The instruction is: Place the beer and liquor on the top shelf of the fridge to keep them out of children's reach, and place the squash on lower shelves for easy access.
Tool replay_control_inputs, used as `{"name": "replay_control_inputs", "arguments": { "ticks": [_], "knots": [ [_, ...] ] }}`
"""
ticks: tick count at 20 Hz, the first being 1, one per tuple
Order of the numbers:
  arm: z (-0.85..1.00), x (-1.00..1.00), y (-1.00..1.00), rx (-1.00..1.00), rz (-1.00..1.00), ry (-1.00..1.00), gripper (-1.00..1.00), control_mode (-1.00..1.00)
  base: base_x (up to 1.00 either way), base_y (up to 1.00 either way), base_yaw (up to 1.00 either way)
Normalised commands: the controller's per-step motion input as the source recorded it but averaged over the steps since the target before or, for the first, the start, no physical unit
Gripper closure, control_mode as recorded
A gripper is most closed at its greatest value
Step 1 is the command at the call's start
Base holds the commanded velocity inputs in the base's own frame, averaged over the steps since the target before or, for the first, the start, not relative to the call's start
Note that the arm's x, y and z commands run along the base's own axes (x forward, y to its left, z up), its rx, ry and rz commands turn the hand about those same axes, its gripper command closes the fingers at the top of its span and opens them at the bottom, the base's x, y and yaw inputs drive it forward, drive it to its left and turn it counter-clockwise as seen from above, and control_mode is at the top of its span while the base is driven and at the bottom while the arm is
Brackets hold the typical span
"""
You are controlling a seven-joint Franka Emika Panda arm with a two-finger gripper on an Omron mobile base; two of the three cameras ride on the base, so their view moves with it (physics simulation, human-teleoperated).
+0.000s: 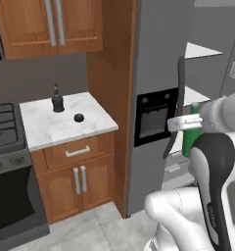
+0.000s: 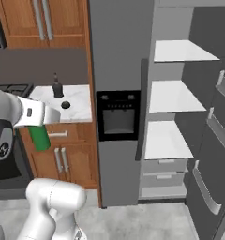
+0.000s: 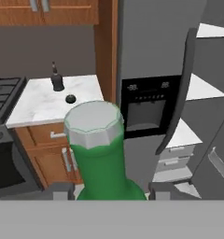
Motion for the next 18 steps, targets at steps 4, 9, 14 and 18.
{"name": "replay_control_inputs", "arguments": {
  "ticks": [4,9,14,18],
  "knots": [
    [0.00,0.00,0.00,0.00,0.00,0.00,1.00,1.00,0.00,-0.71,-0.29],
    [0.00,0.00,0.00,0.00,0.00,0.00,1.00,1.00,0.07,-0.73,-0.18],
    [0.00,0.00,0.00,0.00,0.00,0.00,1.00,1.00,0.22,-0.60,-0.02],
    [0.00,0.00,0.00,0.00,0.00,0.00,1.00,1.00,0.32,-0.42,0.07]
  ]
}}
